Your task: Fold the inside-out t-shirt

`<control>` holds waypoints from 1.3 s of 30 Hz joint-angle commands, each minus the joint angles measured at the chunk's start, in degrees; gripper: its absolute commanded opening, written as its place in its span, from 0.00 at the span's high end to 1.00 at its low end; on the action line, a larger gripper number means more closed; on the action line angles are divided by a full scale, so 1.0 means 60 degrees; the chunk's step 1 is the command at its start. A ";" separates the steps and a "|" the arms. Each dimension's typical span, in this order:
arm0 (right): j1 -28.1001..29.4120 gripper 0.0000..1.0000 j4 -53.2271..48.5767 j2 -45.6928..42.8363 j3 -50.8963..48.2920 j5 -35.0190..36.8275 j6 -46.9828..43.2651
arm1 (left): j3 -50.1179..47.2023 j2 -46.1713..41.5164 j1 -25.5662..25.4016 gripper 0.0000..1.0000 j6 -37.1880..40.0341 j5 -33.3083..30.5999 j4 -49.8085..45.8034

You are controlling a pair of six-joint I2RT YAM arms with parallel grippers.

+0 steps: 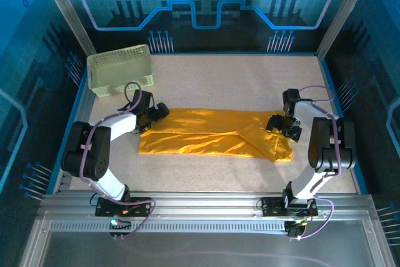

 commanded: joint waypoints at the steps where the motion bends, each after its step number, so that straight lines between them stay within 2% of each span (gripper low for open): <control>1: 0.0173 0.14 -0.0258 0.0283 0.0268 -0.0181 -0.0069 | -0.0162 0.0147 0.0200 0.01 0.0197 -0.0307 -0.0808; 6: 0.0272 0.17 -0.0362 0.0577 0.0459 0.0069 -0.0076 | -0.0268 0.0038 0.0221 0.01 0.0179 -0.0307 -0.0748; 9: 0.0399 0.22 -0.0350 0.0693 0.0520 -0.0122 -0.0087 | -0.0311 0.0009 0.0237 0.01 0.0165 -0.0288 -0.0697; 12: 0.0532 0.32 -0.0220 0.0799 0.0434 -0.0353 -0.0043 | -0.0319 0.0022 0.0247 0.01 0.0150 -0.0278 -0.0692; 15: 0.0578 0.46 -0.0031 0.0924 0.0317 -0.0630 -0.0043 | -0.0318 0.0023 0.0245 0.01 0.0136 -0.0275 -0.0677; 19: 0.0573 0.74 0.0078 0.0819 0.0239 -0.0668 -0.0046 | -0.0356 -0.0031 0.0259 0.01 0.0140 -0.0282 -0.0699; 25: 0.0513 0.98 -0.0203 0.0016 0.0256 -0.0166 -0.0129 | -0.0389 0.0000 0.0261 0.01 0.0146 -0.0195 -0.0645; 31: 0.0403 1.00 -0.0896 -0.0949 0.0557 0.0853 -0.0244 | -0.0484 -0.0087 -0.0040 0.01 0.0076 0.0221 -0.0439; 39: 0.0463 1.00 -0.2304 -0.0901 0.1690 0.2530 -0.0628 | -0.0072 -0.0967 -0.1258 0.01 0.0389 -0.0489 -0.1422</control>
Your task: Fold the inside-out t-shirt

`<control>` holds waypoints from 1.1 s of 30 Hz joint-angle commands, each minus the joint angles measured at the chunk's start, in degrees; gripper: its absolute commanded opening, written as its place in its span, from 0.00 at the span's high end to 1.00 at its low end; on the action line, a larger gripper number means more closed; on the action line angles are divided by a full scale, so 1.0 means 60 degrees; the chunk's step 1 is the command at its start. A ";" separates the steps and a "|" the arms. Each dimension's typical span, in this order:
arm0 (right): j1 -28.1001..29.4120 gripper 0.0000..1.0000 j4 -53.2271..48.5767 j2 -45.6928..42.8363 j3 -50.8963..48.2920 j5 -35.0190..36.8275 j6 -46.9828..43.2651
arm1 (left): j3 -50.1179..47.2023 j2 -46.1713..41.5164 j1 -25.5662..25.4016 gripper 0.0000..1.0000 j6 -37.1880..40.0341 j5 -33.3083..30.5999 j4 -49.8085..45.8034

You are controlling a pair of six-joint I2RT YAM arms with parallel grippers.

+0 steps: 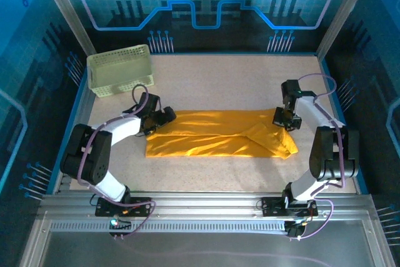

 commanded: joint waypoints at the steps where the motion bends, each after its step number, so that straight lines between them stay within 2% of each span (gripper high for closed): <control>1: 0.0050 1.00 -0.1167 0.0065 0.0698 0.1675 -0.0252 | 0.0057 -0.0674 -0.0364 0.01 0.0375 -0.0591 -0.1035; 6: 0.0477 1.00 -0.2161 0.0511 0.1763 0.3168 -0.0155 | -0.0108 -0.1221 -0.0567 0.01 0.0486 -0.0945 -0.1338; 11: 0.0739 1.00 -0.2923 0.0994 0.3018 0.3595 -0.0311 | -0.0114 -0.0831 -0.0826 0.02 0.0644 -0.0715 -0.1268; 19: 0.1102 1.00 -0.3413 0.1599 0.4122 0.3774 -0.0552 | 0.0098 0.0355 -0.2423 0.16 0.0121 -0.0566 -0.0907; 26: 0.1314 1.00 -0.3921 0.1971 0.4882 0.4555 -0.0806 | 0.0376 0.0873 -0.3951 0.19 -0.0701 -0.0663 -0.0477; 33: 0.1277 1.00 -0.4607 0.2097 0.6042 0.5441 -0.0992 | 0.1442 0.1493 -0.5211 0.20 -0.1034 -0.0740 -0.0511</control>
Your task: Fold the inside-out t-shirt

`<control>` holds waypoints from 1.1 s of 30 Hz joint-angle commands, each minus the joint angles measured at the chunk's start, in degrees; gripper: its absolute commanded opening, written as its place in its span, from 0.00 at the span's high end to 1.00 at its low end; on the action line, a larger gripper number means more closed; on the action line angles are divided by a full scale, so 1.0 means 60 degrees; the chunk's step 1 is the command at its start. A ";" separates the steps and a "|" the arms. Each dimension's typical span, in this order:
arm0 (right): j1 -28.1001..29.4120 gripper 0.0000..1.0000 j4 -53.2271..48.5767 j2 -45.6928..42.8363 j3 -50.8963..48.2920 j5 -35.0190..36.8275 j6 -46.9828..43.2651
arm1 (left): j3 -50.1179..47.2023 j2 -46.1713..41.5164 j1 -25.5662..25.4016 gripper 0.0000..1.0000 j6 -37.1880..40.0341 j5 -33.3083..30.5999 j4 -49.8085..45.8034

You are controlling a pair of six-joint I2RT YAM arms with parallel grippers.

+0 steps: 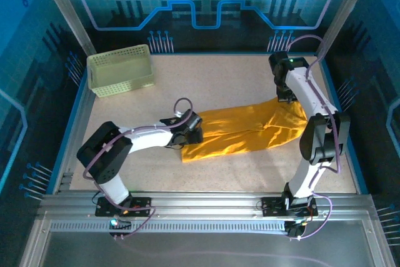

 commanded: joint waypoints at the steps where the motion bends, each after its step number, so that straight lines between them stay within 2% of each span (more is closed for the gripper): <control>1: 0.0058 1.00 -0.0795 0.0203 0.0750 0.1090 -0.0174 | 0.0566 0.0376 -0.0659 0.20 -0.0548 0.1176 0.0342; 5: 0.0250 1.00 -0.1017 0.0267 0.1244 0.1237 -0.0315 | 0.0839 0.0365 -0.0862 0.20 -0.0585 0.1279 0.0414; 9: 0.0884 1.00 -0.1211 0.0365 0.1471 0.1057 -0.0295 | 0.0173 -0.0275 -0.0762 0.20 -0.0832 0.0972 0.0795; 15: 0.2307 1.00 -0.1468 0.0691 0.1261 0.0763 0.0085 | -0.1105 -0.1187 -0.0132 0.22 -0.1206 0.0854 0.1291; 20: 0.3687 1.00 -0.1693 0.0892 0.1129 0.0413 0.0665 | -0.1454 -0.1051 0.0070 0.28 -0.1252 0.1019 0.1558; 26: 0.5092 1.00 -0.1570 0.1175 0.0889 -0.0511 0.1166 | -0.1736 -0.0754 0.0075 0.38 -0.1514 0.1312 0.2293; 33: 0.5798 1.00 -0.0919 0.0941 0.0625 -0.2121 0.1434 | -0.1964 -0.0606 0.0075 0.46 -0.1589 0.1425 0.2612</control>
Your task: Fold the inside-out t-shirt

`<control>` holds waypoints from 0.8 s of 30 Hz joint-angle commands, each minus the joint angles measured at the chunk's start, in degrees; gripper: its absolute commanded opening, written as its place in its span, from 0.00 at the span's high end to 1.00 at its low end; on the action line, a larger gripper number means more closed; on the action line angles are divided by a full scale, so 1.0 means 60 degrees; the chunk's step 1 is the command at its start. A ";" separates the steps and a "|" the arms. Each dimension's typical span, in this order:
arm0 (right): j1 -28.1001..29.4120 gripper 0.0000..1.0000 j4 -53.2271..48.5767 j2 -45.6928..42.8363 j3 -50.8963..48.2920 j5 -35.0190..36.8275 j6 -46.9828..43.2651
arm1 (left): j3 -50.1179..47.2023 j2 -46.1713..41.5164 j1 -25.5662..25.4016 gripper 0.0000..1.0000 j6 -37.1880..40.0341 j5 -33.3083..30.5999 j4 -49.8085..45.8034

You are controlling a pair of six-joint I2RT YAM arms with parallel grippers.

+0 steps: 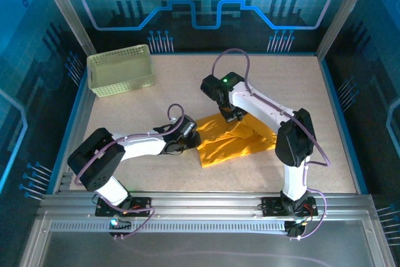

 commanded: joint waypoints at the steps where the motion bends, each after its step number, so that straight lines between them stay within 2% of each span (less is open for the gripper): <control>1: 0.0239 1.00 0.0344 -0.0265 -0.0111 -0.1168 0.0452 | -0.0349 0.0372 -0.0033 0.47 -0.0205 0.0539 0.0903; 4: 0.0421 1.00 0.0582 -0.0380 -0.0214 -0.1718 0.0550 | -0.0516 0.0357 -0.0036 0.49 -0.0243 0.0604 0.1100; 15: 0.0828 1.00 0.0875 -0.0454 0.0264 -0.2320 0.0996 | -0.0624 0.0650 -0.0123 0.62 -0.0329 0.0856 0.1445; 24: 0.0958 1.00 0.1033 -0.0374 0.0936 -0.2781 0.1184 | -0.0697 0.0614 -0.0163 0.64 -0.0346 0.0789 0.1444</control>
